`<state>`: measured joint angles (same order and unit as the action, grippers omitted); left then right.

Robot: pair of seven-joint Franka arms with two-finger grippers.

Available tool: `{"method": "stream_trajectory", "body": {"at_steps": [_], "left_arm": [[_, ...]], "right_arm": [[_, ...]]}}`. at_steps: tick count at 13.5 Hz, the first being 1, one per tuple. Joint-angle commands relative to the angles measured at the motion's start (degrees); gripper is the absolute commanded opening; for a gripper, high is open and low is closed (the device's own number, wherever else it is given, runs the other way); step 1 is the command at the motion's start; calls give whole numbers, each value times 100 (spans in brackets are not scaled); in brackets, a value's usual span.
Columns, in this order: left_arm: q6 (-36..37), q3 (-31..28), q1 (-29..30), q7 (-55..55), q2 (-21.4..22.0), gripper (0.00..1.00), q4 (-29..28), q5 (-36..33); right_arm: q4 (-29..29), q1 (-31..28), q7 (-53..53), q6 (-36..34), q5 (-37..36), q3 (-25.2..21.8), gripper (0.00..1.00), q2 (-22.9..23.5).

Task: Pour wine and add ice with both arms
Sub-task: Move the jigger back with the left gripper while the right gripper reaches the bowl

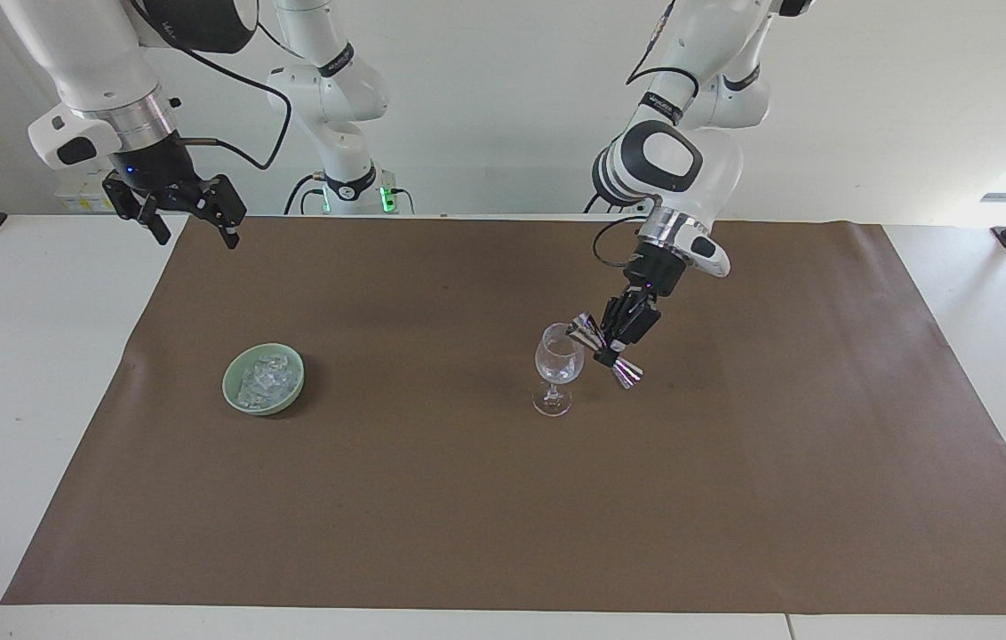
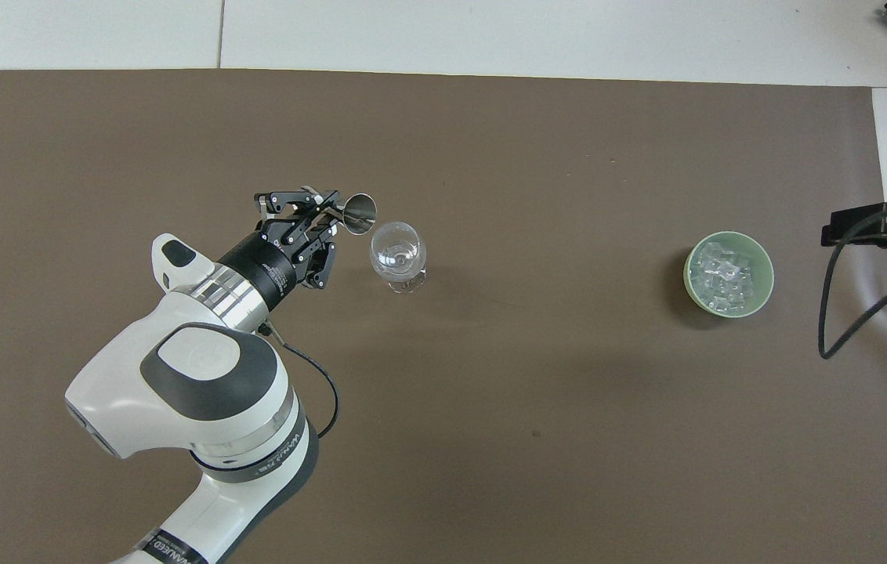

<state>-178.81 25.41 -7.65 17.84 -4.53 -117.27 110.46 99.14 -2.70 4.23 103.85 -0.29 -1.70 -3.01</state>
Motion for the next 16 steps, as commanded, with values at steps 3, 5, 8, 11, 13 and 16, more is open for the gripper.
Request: {"method": "stream_trajectory", "body": {"at_steps": [3, 5, 8, 11, 13, 16], "left_arm": [[136, 34, 308, 991, 198, 0, -165, 46], [135, -1, 334, 1361, 216, 0, -235, 55], [153, 8, 510, 1511, 286, 0, -402, 55], [258, 8, 703, 1740, 321, 0, -533, 55], [285, 8, 712, 1749, 365, 0, -596, 55], [276, 8, 677, 1749, 365, 0, -605, 55]], "right_arm": [[861, -143, 96, 767, 125, 29, 100, -289], [932, -266, 122, 1004, 125, 29, 100, -17], [1256, -284, 157, 1602, 99, 29, 100, 177], [1581, -389, 140, 1972, 99, 29, 100, 318], [1809, -581, 105, 2007, 99, 29, 100, 283], [2135, -609, 139, 2498, 99, 29, 100, 292]]}}
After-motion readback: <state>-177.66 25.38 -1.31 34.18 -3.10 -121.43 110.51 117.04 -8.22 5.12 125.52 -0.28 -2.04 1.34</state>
